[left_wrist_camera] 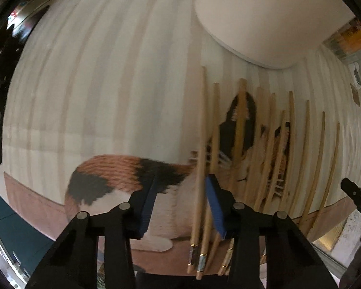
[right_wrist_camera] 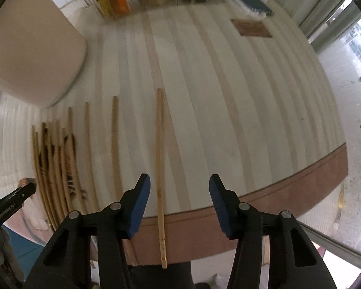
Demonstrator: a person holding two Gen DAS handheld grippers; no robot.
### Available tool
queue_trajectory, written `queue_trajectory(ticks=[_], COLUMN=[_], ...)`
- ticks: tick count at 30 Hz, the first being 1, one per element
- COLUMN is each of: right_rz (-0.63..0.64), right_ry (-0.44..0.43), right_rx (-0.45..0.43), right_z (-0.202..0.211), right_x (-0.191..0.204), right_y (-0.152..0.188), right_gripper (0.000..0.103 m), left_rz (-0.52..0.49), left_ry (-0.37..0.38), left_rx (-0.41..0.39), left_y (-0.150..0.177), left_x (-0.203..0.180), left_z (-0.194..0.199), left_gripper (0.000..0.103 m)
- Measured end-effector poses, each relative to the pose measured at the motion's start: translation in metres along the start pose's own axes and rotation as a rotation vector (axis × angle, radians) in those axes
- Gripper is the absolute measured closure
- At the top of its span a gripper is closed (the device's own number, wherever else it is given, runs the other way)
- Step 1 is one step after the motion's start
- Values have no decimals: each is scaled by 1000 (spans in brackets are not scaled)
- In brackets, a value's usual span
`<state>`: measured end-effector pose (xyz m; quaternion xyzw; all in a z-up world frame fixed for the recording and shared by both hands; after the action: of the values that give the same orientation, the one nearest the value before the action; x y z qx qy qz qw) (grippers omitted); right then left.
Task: Organize utensils
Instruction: 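Lower both grippers to the chopstick row and close each on one chopstick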
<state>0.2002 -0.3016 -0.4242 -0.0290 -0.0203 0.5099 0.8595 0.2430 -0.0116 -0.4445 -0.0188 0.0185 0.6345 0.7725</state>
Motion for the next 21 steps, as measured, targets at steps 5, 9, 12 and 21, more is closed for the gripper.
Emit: queue_trajectory(ticks=[5,9,12,21], right_rz=[12,34,57,114], right_ry=[-3,-5,6,-6], right_rx=[40,65,86,132], right_z=[-13,-23,-37,-48], right_x=[4,10,15,36], right_y=[2,7,10,28], right_gripper=[50,50,54,96], left_rz=[-28,-3,19,48], left_ry=[-6,-36,-37,9], left_rx=[-10,-2,-4,16], left_y=[-7,-4,1,11], left_x=[-14,-9,-1,25], left_z=[4,-2,0,-3], left_gripper=[90,98,98,96])
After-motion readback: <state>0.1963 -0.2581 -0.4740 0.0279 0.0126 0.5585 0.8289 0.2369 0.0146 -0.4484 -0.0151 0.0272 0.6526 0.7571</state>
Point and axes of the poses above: each gripper's, at about its wrist camera, not at the fingertips, and z roughly against the way its jaws point, x to its left, y to its underside, the point moved 10 cm from there along -z, roughly the way its jaws point, and after that the axes turned 8 degrees about -z, right-handed, at the moved point
